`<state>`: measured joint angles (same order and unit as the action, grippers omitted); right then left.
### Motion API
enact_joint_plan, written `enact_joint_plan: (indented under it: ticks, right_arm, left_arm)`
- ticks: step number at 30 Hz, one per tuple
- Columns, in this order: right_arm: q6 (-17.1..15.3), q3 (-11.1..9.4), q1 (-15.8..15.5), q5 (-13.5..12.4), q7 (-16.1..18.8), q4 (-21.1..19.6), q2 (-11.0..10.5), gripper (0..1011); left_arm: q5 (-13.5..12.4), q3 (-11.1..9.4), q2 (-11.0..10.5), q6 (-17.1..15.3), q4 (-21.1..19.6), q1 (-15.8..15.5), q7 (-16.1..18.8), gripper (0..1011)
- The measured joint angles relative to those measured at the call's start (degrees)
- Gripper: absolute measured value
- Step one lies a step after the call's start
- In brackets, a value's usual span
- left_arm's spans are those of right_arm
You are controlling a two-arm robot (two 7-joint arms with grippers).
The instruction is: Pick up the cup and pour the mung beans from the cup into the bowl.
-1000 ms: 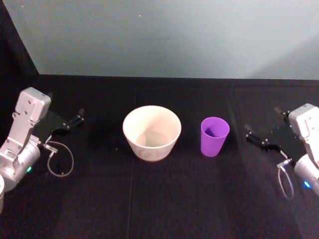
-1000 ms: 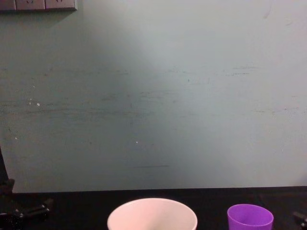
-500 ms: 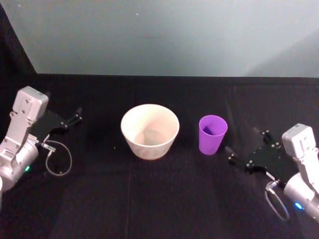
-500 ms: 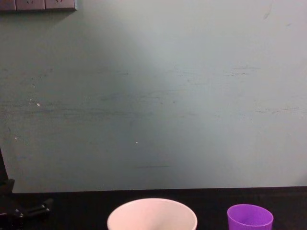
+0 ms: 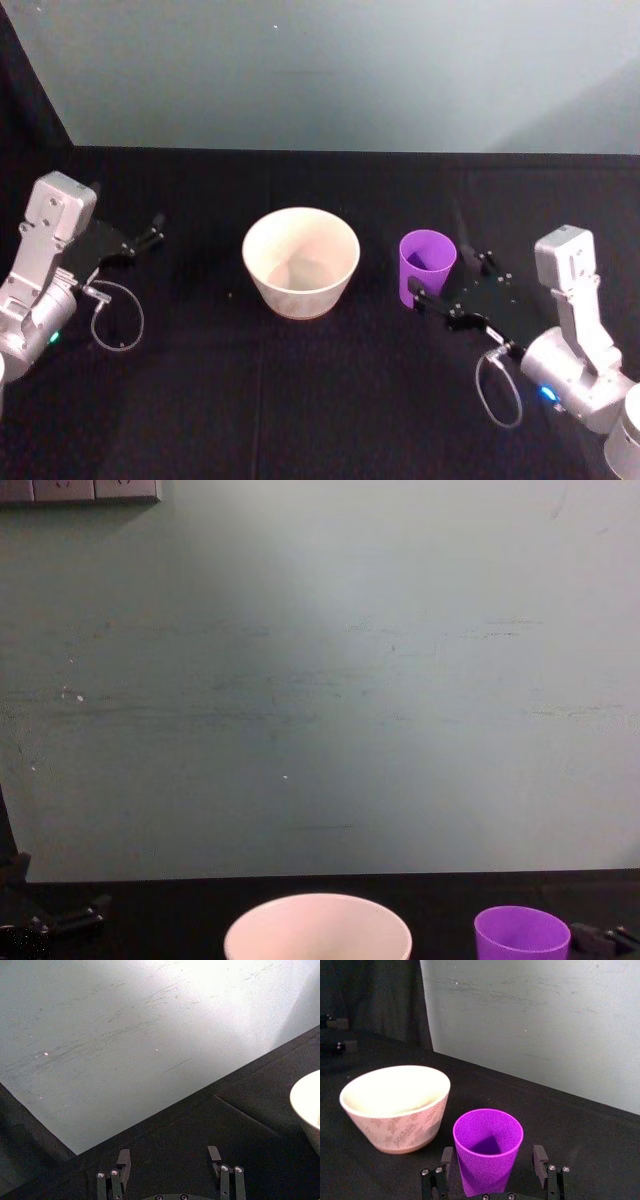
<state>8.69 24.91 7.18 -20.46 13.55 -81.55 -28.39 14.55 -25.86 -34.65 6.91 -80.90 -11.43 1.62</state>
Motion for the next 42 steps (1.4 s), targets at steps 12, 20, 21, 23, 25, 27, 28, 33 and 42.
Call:
enact_joint_plan:
  ticks: [12, 20, 21, 23, 25, 27, 28, 33, 42]
  right_arm:
    - [-1.7, -0.3, 4.0, -0.8, 2.7, 5.6, 5.0, 1003]
    - [-1.7, -1.2, 4.1, -0.6, 3.5, 6.5, 6.2, 907]
    - [-1.7, -1.5, 3.9, -0.6, 3.6, 6.3, 6.2, 873]
    - [-1.7, -1.9, 3.5, -0.4, 3.7, 5.6, 6.2, 821]
    - [-1.9, -2.2, 3.3, -0.3, 3.7, 5.0, 6.2, 782]
    - [-2.3, -2.5, 2.9, -0.1, 3.8, 3.9, 6.0, 762]
    - [-2.5, -2.7, 2.8, 0.0, 3.8, 3.5, 5.9, 756]
    - [-4.0, -3.8, 2.0, 0.2, 3.9, 0.3, 5.5, 734]
    - [-8.7, -5.6, 2.0, 0.7, 3.8, -5.2, 4.8, 729]
  left_arm:
    - [0.0, 0.0, 0.0, 0.0, 0.0, 0.0, 0.0, 1000]
    - [0.0, 0.0, 0.0, 0.0, 0.0, 0.0, 0.0, 1000]
    - [0.0, 0.0, 0.0, 0.0, 0.0, 0.0, 0.0, 1000]
    - [0.0, 0.0, 0.0, 0.0, 0.0, 0.0, 0.0, 1000]
    - [0.0, 0.0, 0.0, 0.0, 0.0, 0.0, 0.0, 1000]
    - [0.0, 0.0, 0.0, 0.0, 0.0, 0.0, 0.0, 1000]
    - [0.0, 0.0, 0.0, 0.0, 0.0, 0.0, 0.0, 1000]
    - [0.0, 0.0, 0.0, 0.0, 0.0, 0.0, 0.0, 1000]
    - [0.0, 0.0, 0.0, 0.0, 0.0, 0.0, 0.0, 1000]
